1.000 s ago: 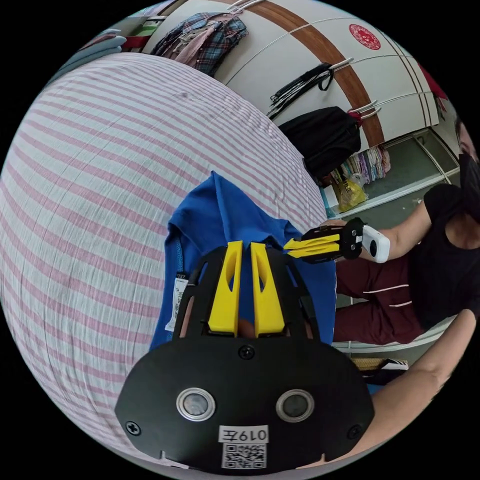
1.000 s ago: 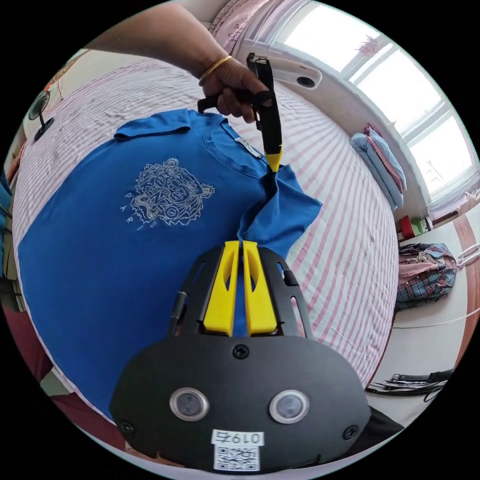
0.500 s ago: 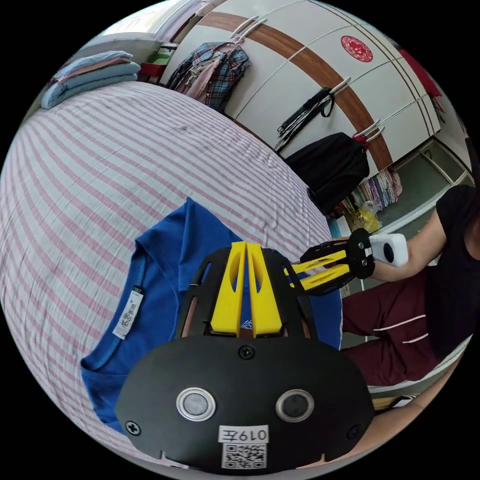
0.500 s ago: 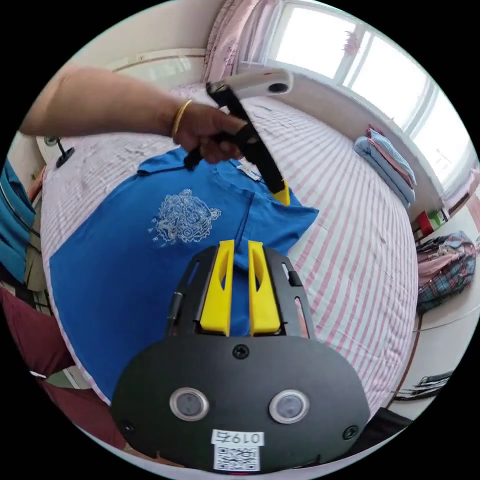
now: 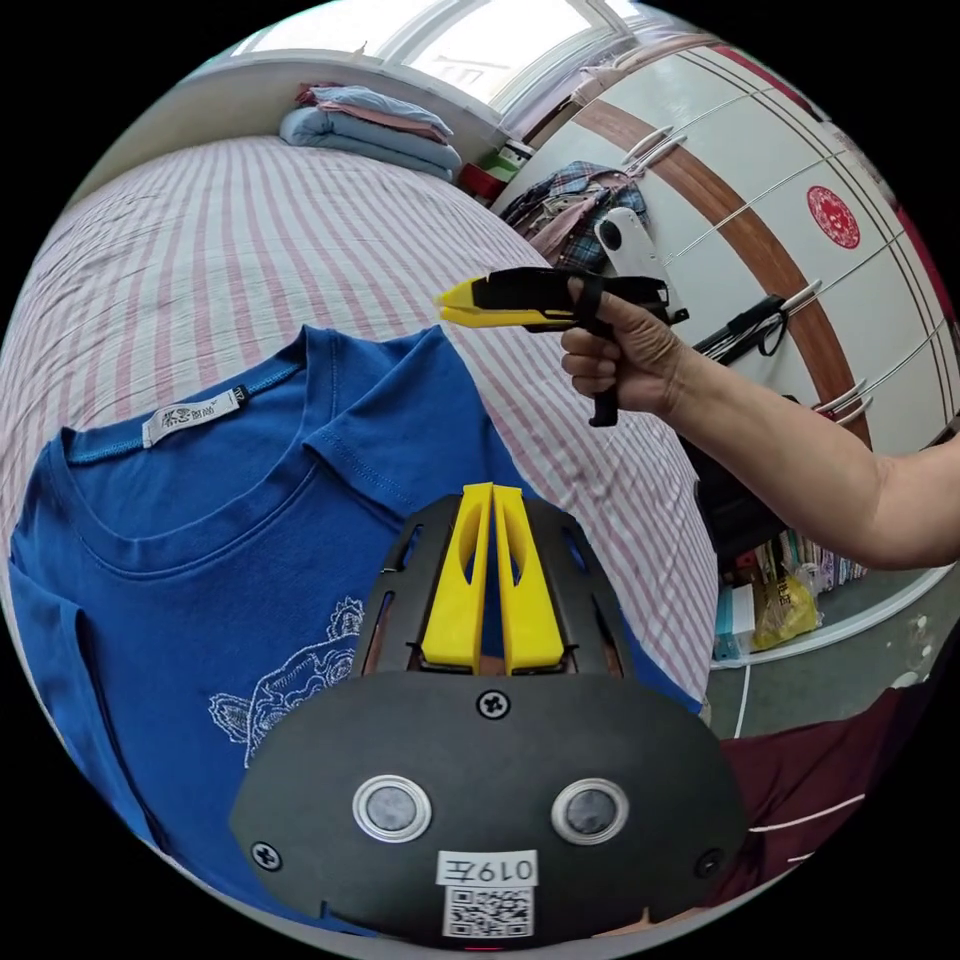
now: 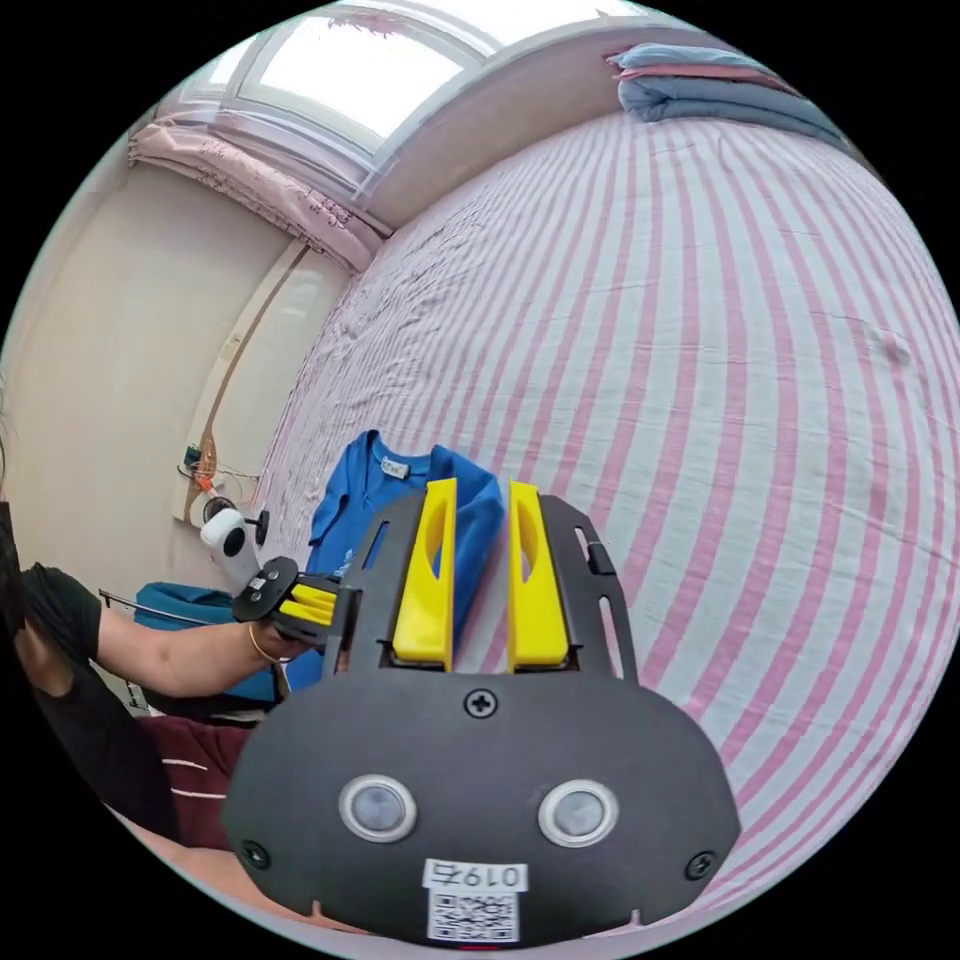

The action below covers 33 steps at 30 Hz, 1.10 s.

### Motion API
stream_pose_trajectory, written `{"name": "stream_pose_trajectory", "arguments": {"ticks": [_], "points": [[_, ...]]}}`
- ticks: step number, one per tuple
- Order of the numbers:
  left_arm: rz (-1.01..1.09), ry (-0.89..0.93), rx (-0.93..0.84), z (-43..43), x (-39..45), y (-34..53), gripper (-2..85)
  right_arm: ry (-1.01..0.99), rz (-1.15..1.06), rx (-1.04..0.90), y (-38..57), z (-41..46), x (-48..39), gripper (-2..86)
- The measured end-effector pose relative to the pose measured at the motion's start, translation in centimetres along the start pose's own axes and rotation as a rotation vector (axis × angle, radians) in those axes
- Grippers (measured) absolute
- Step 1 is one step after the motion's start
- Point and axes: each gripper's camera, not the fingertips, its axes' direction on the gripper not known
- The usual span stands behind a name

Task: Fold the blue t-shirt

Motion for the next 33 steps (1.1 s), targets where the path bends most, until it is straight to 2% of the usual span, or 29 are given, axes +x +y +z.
{"name": "stream_pose_trajectory", "arguments": {"ticks": [4, 8, 13, 18, 24, 29, 31, 33], "points": [[-0.005, -0.009, 0.003, 0.4, -0.6, 1.1, 1.1, -0.055, 0.015, -0.064, -1.7, 0.0, 2.4, 7.8], [-0.037, -0.034, 0.000, 1.0, -1.3, 2.0, 1.1, -0.101, 0.047, -0.034, -2.9, -1.8, 5.1, 1.4], [-0.072, -0.076, -0.035, 2.8, -1.8, 2.9, 0.9, 0.033, -0.020, -0.041, -4.7, -4.5, 6.0, -0.2], [-0.109, -0.074, -0.038, 3.7, -2.5, 3.9, 0.9, 0.182, -0.076, -0.139, -6.9, -4.3, 6.3, 1.2], [-0.145, -0.069, 0.040, 2.7, -2.2, 5.6, 0.9, -0.054, 0.074, -0.014, -7.0, -8.0, 10.3, 7.5], [-0.093, 0.023, 0.057, 3.7, -0.7, 6.8, 0.8, -0.111, 0.091, -0.086, -6.5, -8.4, 11.2, 8.0], [-0.060, 0.011, 0.027, 5.1, 0.2, 7.4, 0.8, -0.119, 0.098, -0.089, -6.6, -8.4, 11.3, 6.5], [-0.065, 0.007, 0.002, 6.2, 0.3, 7.9, 0.8, -0.136, 0.111, -0.087, -6.8, -8.5, 11.5, 1.1]]}}
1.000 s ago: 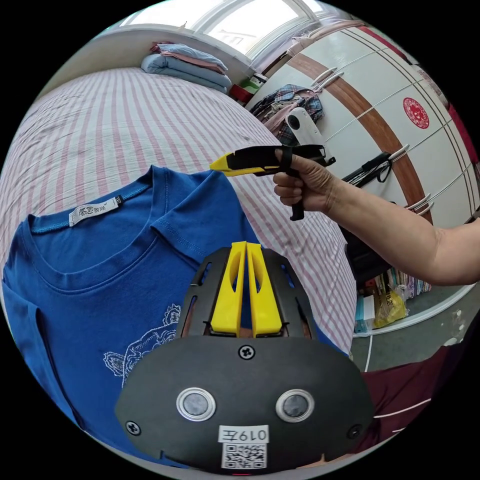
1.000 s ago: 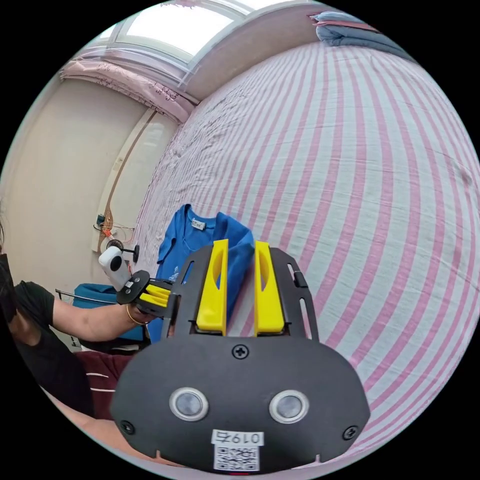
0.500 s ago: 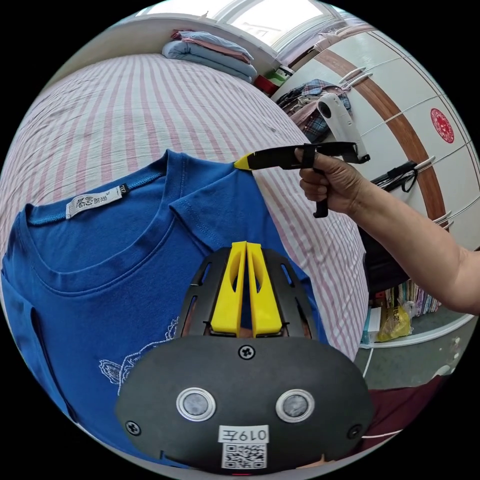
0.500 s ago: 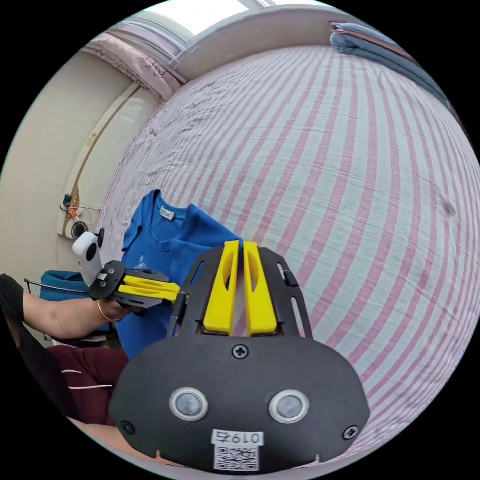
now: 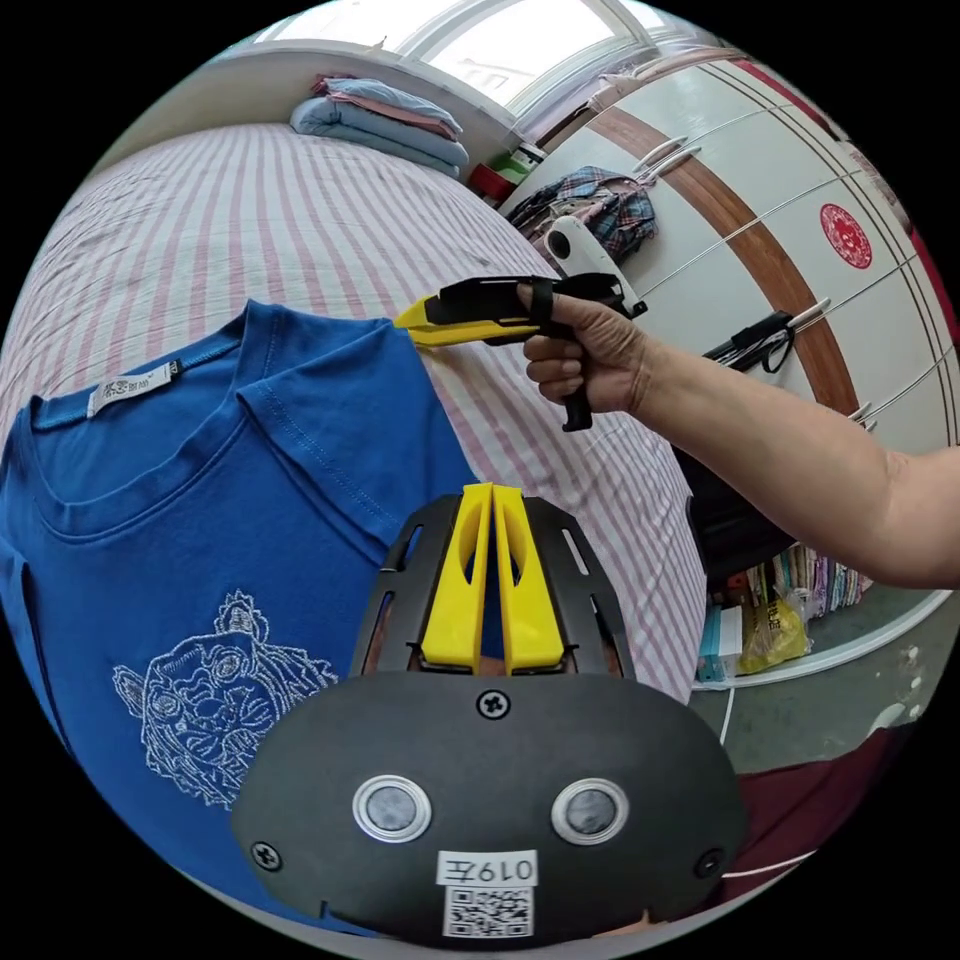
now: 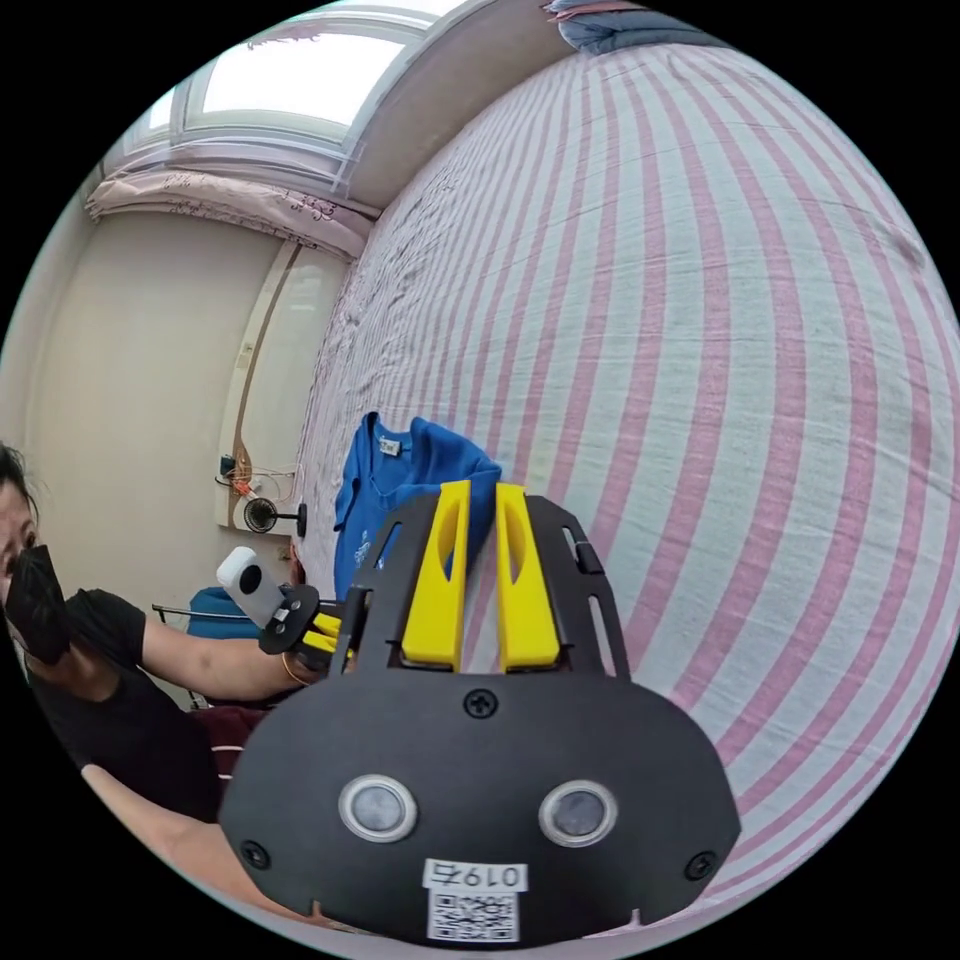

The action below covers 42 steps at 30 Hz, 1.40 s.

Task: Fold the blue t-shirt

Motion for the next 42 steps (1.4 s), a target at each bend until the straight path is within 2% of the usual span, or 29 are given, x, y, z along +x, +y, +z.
{"name": "stream_pose_trajectory", "arguments": {"ticks": [7, 11, 14, 16, 19, 27, 33, 38, 42], "points": [[-0.066, -0.014, 0.006, 2.0, -0.7, 1.6, 0.8, 0.141, -0.058, -0.015, -0.3, -0.4, -2.0, -0.5], [-0.068, -0.015, 0.002, 2.5, -1.0, 1.7, 0.8, 0.164, -0.046, -0.031, -0.1, 0.2, -2.8, 2.3], [-0.093, 0.043, 0.072, 1.7, -1.5, 2.1, 0.8, 0.109, -0.036, -0.010, 0.7, -0.1, -3.3, 7.1], [-0.155, 0.121, 0.149, 0.7, -2.4, 2.6, 0.8, 0.116, -0.035, 0.010, 1.6, -0.6, -4.0, 7.1], [-0.229, 0.056, 0.166, 0.0, -3.4, 3.3, 0.8, 0.142, -0.076, 0.076, 4.7, -1.4, -6.7, 5.9], [-0.228, 0.038, 0.133, 0.5, -4.2, 3.5, 0.8, 0.506, -0.306, -0.015, 16.9, 4.6, -16.7, 7.5], [-0.194, 0.017, 0.102, 1.4, -4.1, 2.9, 0.8, 0.756, -0.488, -0.040, 19.9, 9.3, -21.5, 7.4], [-0.182, 0.018, 0.080, 2.0, -4.2, 2.5, 0.8, 0.833, -0.563, -0.091, 20.3, 11.5, -22.9, 4.9], [-0.183, 0.025, 0.045, 2.6, -4.4, 2.0, 0.8, 0.855, -0.529, -0.089, 20.6, 11.7, -22.8, 0.9]]}}
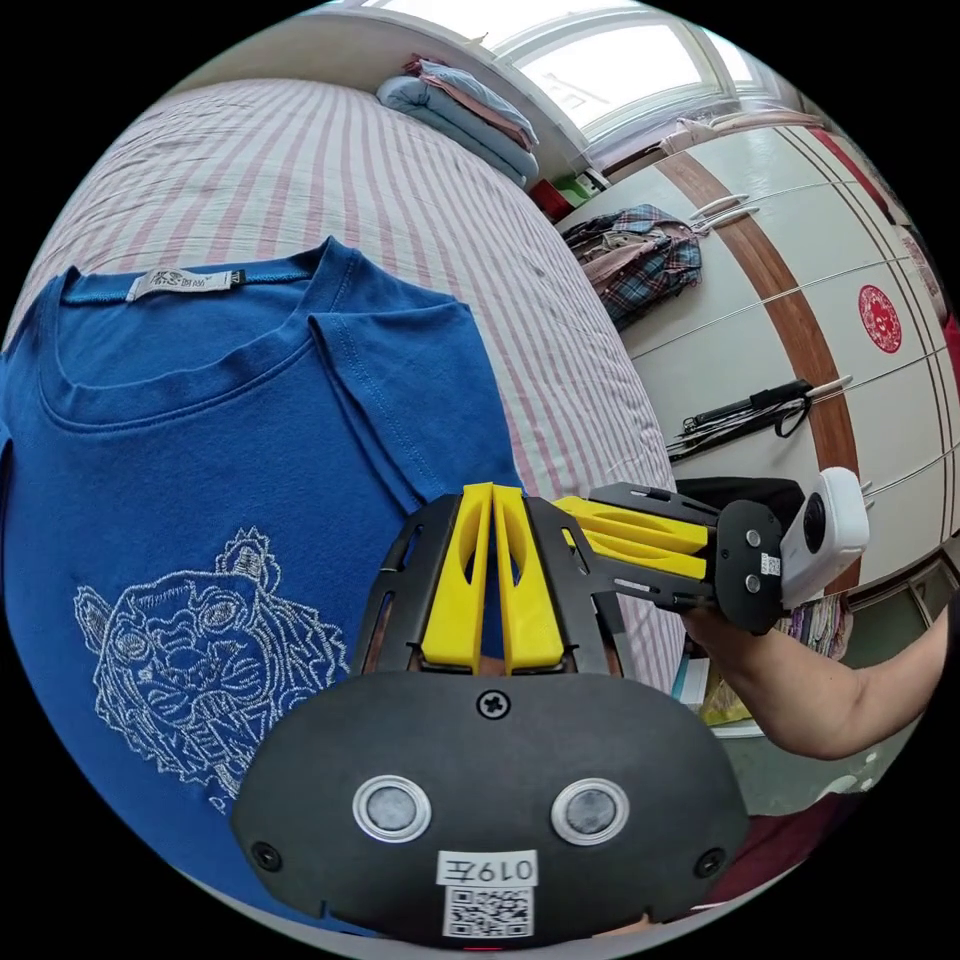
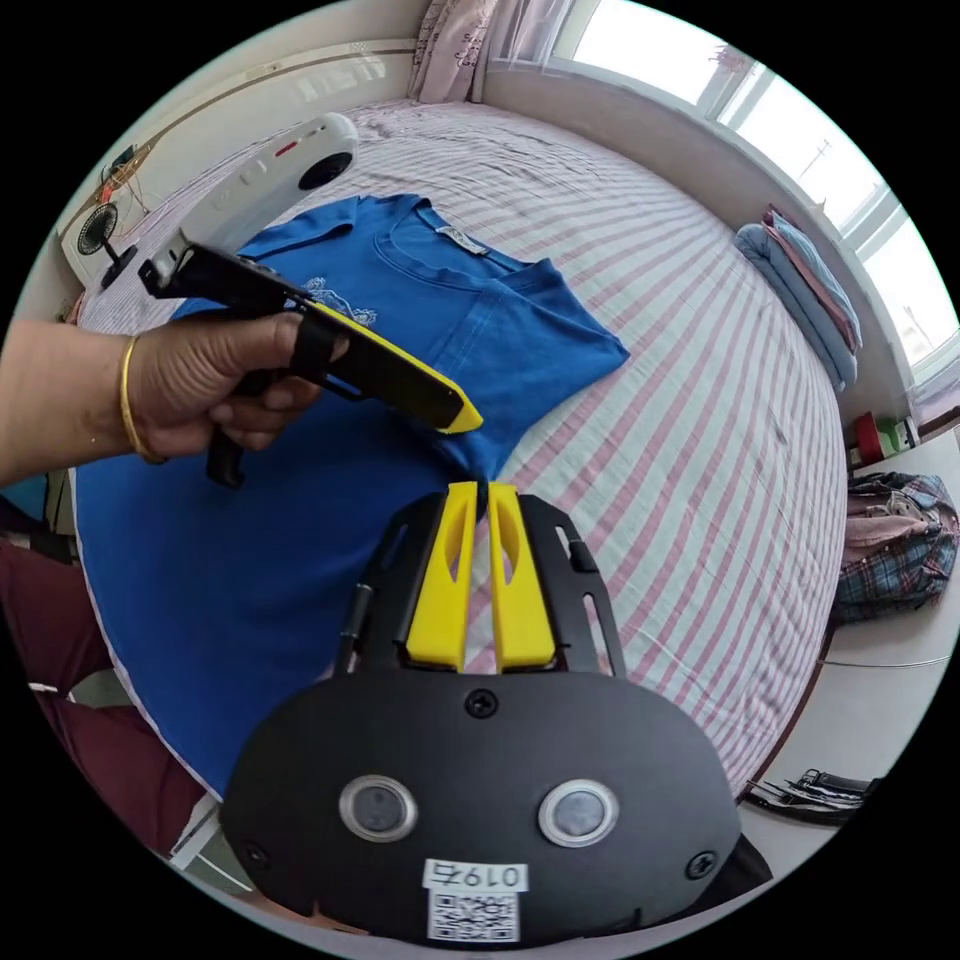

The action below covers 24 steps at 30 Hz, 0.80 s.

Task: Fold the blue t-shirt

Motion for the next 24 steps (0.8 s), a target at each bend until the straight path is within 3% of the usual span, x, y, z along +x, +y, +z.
{"name": "stream_pose_trajectory", "arguments": {"ticks": [7, 12, 16, 20, 24], "points": [[0.004, -0.015, 0.003, -0.4, 0.0, -0.3, 0.9, -0.063, 0.078, -0.014, 1.2, -0.2, 1.3, 3.2], [0.021, 0.011, 0.061, -1.9, 0.7, 0.1, 0.9, -0.262, 0.318, 0.114, 2.3, -1.6, 6.6, 5.9], [0.089, -0.045, -0.036, -0.5, 2.0, 0.4, 0.8, -0.298, 0.474, 0.176, 0.8, -0.8, 10.9, 5.5], [0.048, -0.010, -0.019, -1.1, 1.2, 0.4, 0.8, -0.370, 0.627, 0.255, -0.6, 0.7, 16.0, 4.9], [0.074, -0.037, -0.006, -2.2, 1.4, 0.5, 0.8, -0.509, 0.716, 0.214, -2.1, 3.9, 20.1, 7.3]]}}
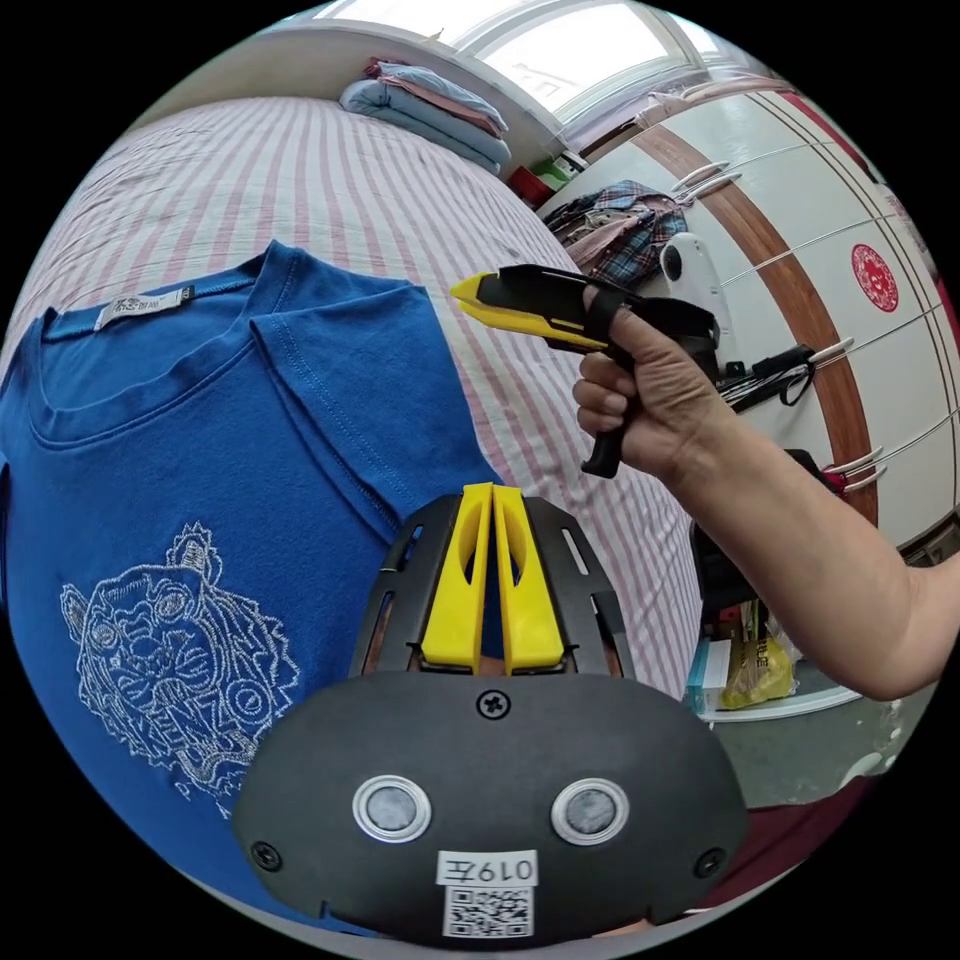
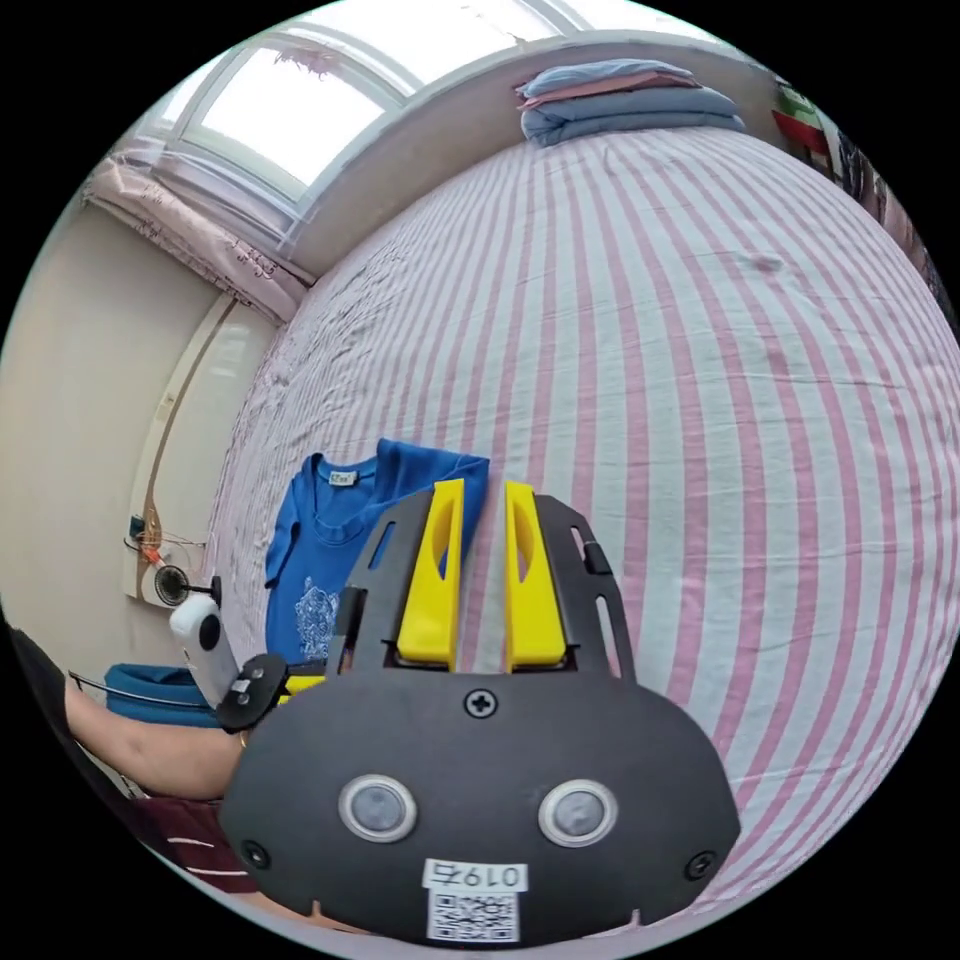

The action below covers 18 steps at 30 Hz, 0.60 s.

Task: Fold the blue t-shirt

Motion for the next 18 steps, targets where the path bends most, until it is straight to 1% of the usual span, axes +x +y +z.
{"name": "stream_pose_trajectory", "arguments": {"ticks": [2, 4, 8, 15, 18], "points": [[-0.012, -0.005, 0.017, -0.6, -0.2, 0.2, 0.8, -0.066, 0.036, -0.010, -1.2, 0.6, 1.1, 7.4], [-0.041, 0.005, 0.021, -1.1, -0.6, 0.5, 0.8, -0.090, 0.058, -0.036, -2.2, 1.2, 1.9, 6.9], [-0.060, 0.022, 0.014, -1.8, -1.3, 0.7, 0.8, -0.171, 0.064, -0.083, -3.3, 2.2, 3.0, 2.0], [-0.071, 0.027, 0.000, -3.8, -2.3, 0.6, 0.8, 0.005, -0.051, -0.056, -4.1, 2.1, 1.9, -0.5], [-0.084, 0.051, -0.002, -4.8, -2.9, 0.7, 0.8, 0.020, -0.070, -0.076, -4.5, 2.6, 1.7, -0.7]]}}
